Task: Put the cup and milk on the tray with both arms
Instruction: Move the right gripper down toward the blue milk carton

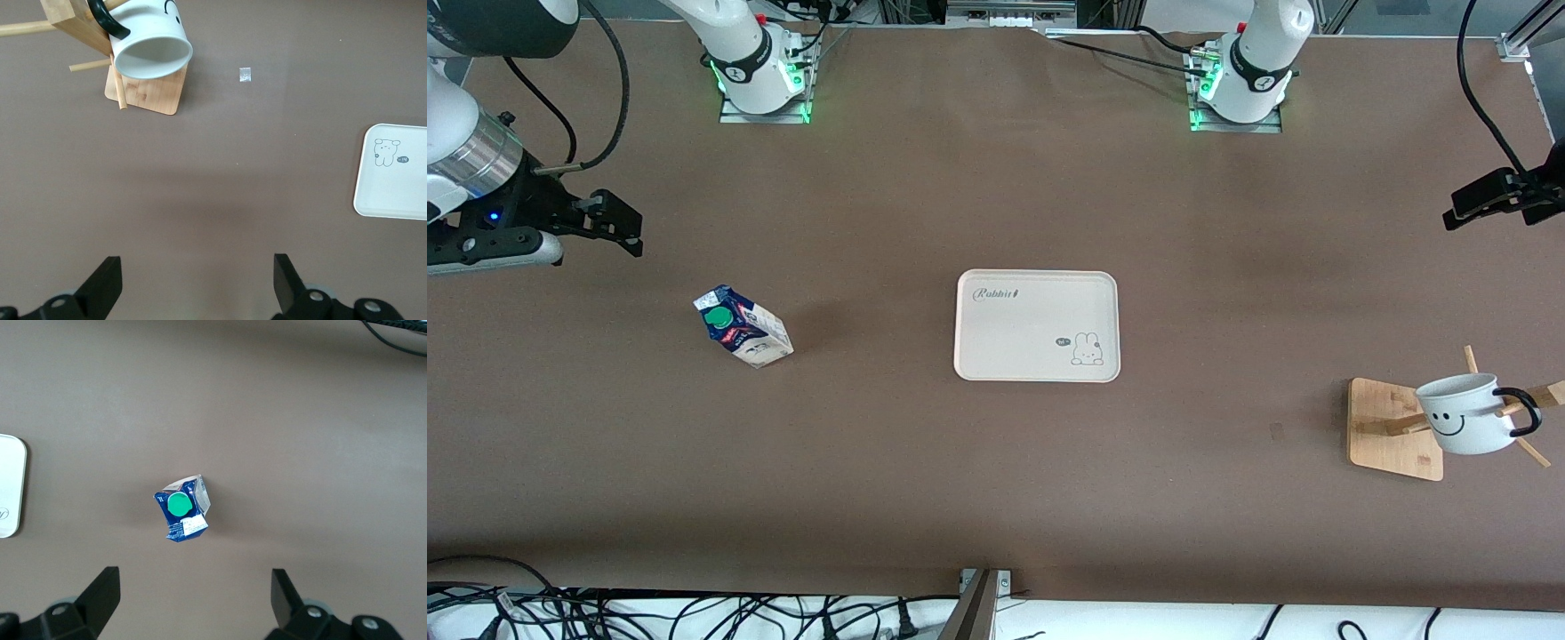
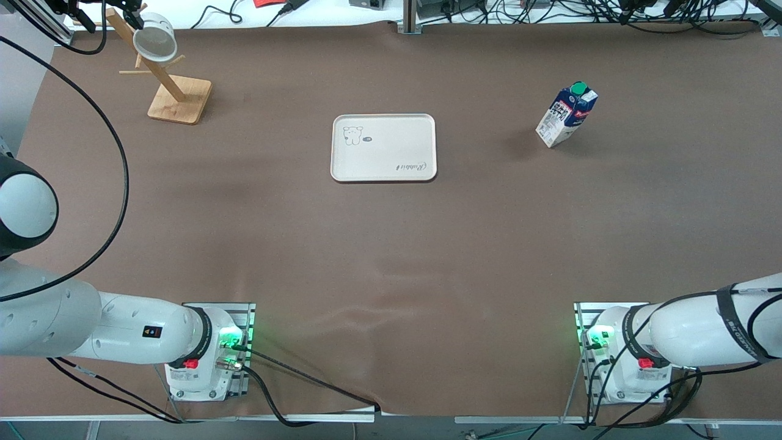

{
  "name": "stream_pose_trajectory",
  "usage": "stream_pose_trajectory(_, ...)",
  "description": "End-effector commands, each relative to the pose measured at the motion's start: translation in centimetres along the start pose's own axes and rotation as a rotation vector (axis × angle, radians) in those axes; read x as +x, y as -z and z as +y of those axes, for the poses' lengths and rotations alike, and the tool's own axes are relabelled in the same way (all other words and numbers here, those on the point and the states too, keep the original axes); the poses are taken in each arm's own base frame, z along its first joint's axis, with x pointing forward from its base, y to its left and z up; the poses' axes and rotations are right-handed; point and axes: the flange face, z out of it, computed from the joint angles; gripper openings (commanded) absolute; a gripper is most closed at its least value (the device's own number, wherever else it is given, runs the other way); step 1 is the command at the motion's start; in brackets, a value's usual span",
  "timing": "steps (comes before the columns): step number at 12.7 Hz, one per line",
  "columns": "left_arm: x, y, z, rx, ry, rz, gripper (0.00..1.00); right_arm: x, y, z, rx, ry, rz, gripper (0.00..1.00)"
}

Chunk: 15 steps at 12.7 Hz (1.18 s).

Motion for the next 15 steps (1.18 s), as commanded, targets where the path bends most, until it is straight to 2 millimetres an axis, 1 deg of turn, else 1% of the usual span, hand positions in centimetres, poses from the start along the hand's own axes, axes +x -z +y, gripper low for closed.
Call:
stream_pose_trajectory(1,0.1,0.6,0.1,0.000,-0.002,-0.003,1.00,0.3,1.6,-0.1,0.019,-0.001,0.029,1.00)
stream_pose_trajectory(3,0.1,0.7,0.2,-0.001,0.005,-0.001,1.00,0.5,1.3,0.1,0.034,-0.009,0.029,1.00)
stream_pose_trajectory(6,0.1,0.7,0.6,-0.010,-0.003,0.000,1.00,0.6,1.2,-0.2,0.093,-0.023,0.027,1.00)
stream_pose_trajectory(9,0.0,1.0,2.8,-0.011,-0.039,0.007,1.00,0.5,0.7,-1.8,0.087,0.014,0.004,1.00)
stream_pose_trajectory(10,0.0,0.9,3.0,-0.009,-0.043,0.003,1.00,0.4,-0.6,-2.3,0.089,0.018,-0.040,1.00)
stream_pose_trajectory(11,-0.3,1.1,3.5,-0.011,-0.053,-0.001,1.00,0.9,-3.0,-2.3,0.084,0.022,-0.098,1.00)
stream_pose_trajectory(13,0.0,0.8,3.6,0.000,-0.056,0.003,1.00,1.7,-6.6,-2.7,0.078,0.028,-0.170,1.00)
stream_pose_trajectory(14,0.0,0.8,3.4,-0.005,-0.054,0.004,1.00,2.4,-9.4,-2.8,0.077,0.055,-0.201,1.00)
stream_pose_trajectory(15,0.2,0.8,3.4,-0.011,-0.054,0.013,1.00,3.0,-11.0,-3.0,0.074,0.088,-0.205,1.00)
